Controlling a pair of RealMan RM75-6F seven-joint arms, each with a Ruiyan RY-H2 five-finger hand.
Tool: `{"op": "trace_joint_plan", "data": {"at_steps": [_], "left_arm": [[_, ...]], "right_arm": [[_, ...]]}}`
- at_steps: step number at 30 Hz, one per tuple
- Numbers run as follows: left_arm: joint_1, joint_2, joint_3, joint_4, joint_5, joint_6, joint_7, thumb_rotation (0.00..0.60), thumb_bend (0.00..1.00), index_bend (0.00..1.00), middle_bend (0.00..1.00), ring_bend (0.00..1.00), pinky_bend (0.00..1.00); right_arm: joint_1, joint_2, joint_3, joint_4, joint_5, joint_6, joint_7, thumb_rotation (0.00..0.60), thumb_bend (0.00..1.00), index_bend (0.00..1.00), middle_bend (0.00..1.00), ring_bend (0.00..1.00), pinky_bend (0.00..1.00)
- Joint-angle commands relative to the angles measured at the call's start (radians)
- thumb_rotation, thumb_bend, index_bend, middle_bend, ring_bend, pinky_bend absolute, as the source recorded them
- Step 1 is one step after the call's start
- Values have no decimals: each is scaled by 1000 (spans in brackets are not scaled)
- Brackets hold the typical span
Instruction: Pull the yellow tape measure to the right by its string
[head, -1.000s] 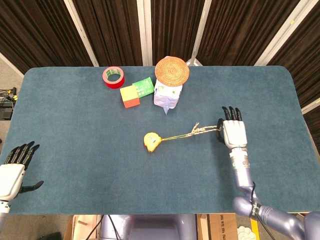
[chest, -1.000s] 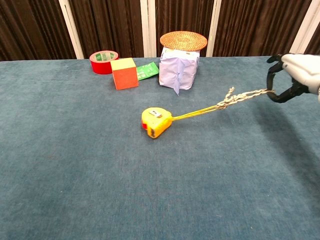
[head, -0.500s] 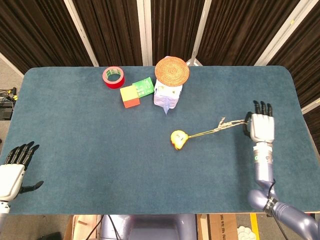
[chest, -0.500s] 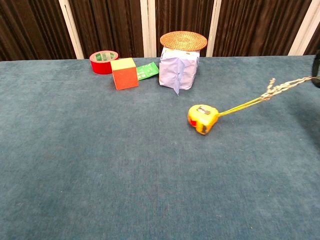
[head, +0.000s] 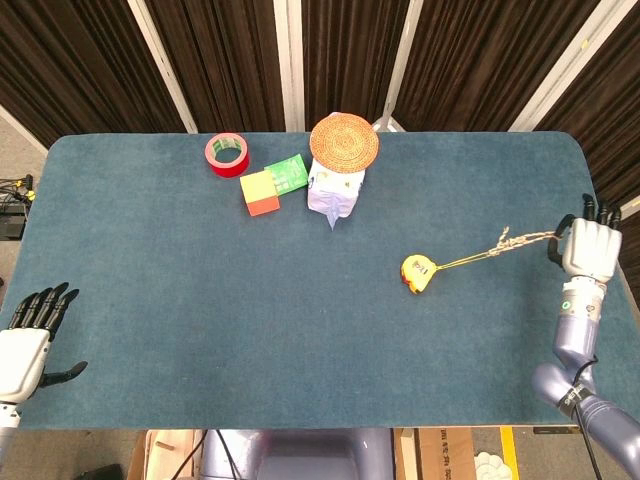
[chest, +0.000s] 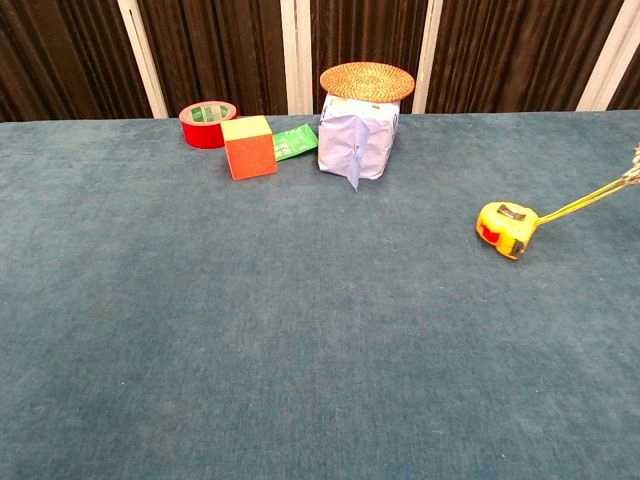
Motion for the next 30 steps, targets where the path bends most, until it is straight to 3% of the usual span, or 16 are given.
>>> {"op": "trace_joint_plan", "data": {"at_steps": [1, 15, 17, 19, 22, 30], "left_arm": [[0, 0, 0, 1, 0, 0, 1, 600, 0, 0, 0, 0, 0], [-1, -2, 0, 0, 1, -2, 6, 600, 0, 0, 0, 0, 0], [-1, -3, -1, 0, 0, -2, 7, 600, 0, 0, 0, 0, 0], [-1, -3, -1, 0, 0, -1, 7, 600, 0, 0, 0, 0, 0], [0, -2, -1, -1, 0, -1, 5, 600, 0, 0, 0, 0, 0], [2, 0, -1, 1, 3, 5, -3, 600, 0, 0, 0, 0, 0]], "right_arm": [[2, 8, 14, 28, 20, -11, 2, 600, 447, 648, 136, 0, 0], [-4, 20, 20, 65, 49, -28, -5, 600, 448, 643, 136, 0, 0], [-7, 23, 14, 54, 51, -30, -18, 600, 448, 560, 130, 0, 0], [-9, 29, 8, 34, 59, -37, -36, 600, 447, 314, 70, 0, 0], [-15, 40, 2, -3, 58, -33, -49, 600, 448, 29, 1, 0, 0], [-48, 88, -11, -144, 27, 22, -30, 600, 448, 0, 0, 0, 0]]}}
